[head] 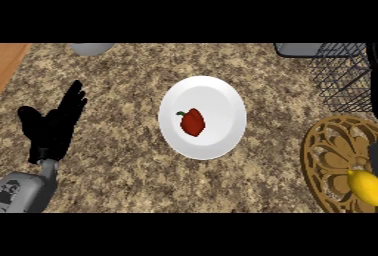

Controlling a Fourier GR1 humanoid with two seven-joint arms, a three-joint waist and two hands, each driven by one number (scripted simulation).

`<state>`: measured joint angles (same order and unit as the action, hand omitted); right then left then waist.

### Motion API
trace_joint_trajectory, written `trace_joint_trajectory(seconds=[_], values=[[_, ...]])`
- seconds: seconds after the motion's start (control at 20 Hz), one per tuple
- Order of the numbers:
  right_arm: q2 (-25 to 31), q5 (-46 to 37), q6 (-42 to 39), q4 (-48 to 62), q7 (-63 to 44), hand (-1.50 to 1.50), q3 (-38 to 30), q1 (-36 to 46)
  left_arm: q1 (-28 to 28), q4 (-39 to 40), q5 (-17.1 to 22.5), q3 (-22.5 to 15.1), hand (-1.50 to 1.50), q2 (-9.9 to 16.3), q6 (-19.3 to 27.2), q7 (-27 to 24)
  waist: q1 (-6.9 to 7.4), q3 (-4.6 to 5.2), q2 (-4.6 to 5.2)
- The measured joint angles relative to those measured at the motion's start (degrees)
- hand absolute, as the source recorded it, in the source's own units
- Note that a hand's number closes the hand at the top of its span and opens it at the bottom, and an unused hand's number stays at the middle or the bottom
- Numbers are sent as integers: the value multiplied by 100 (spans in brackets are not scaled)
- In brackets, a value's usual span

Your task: Pick the lemon from the placemat and place it in the basket

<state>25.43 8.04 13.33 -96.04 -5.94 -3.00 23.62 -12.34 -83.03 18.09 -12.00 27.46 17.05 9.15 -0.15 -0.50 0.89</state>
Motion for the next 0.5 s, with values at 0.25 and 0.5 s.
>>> trace_joint_trajectory(seconds=[0.25,0.5], values=[[-197,1161,-1579,-200,61,150,654,-5,340,296,87,-175,0,-171,-102,183,178,20,-8],[-302,2073,-3502,-854,200,-150,1982,-177,587,446,145,-349,0,-305,-226,253,319,2,-49]])
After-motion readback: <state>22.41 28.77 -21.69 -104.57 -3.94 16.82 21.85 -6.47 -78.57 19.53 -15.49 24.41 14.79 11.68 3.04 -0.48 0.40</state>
